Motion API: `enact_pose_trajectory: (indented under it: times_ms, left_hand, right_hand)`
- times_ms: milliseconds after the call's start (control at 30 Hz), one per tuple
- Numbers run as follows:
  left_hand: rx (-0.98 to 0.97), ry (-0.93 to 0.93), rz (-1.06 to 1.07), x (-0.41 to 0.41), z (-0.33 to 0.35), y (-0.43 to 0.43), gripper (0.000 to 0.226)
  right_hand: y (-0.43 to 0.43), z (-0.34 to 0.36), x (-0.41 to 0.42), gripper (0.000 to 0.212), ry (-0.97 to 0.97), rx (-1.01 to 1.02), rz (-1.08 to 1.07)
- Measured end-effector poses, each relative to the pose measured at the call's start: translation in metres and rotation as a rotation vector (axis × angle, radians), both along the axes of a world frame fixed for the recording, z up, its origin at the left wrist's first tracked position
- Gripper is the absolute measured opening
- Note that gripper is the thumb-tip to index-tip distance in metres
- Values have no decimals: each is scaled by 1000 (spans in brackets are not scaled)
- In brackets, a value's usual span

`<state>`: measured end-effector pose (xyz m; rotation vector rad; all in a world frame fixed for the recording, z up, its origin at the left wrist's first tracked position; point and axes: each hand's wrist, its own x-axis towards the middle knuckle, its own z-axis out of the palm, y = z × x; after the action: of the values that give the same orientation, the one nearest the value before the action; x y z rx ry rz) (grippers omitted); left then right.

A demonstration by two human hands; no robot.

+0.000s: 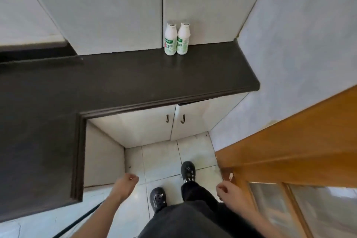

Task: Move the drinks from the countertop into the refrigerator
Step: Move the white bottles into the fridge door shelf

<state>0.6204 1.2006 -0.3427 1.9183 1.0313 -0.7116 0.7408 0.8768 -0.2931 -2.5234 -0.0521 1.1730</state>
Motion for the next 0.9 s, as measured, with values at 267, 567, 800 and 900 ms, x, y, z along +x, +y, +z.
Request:
enact_pose_trajectory:
  times_ms: [267,567,800,900]
  left_hand:
    - [-83,-196,52,120,32,-9,8]
    - [119,-721,324,287,124,27,10]
    - [356,-893,276,378,166,55,28]
    - [412,-890,148,406,168,69,37]
  right_hand:
    - [44,12,135,7,-113,164,3]
    - [162,75,326,17,-414,547,62]
    - [228,110,398,26,-593,639,152]
    - [250,115,414,26,-648,664,192]
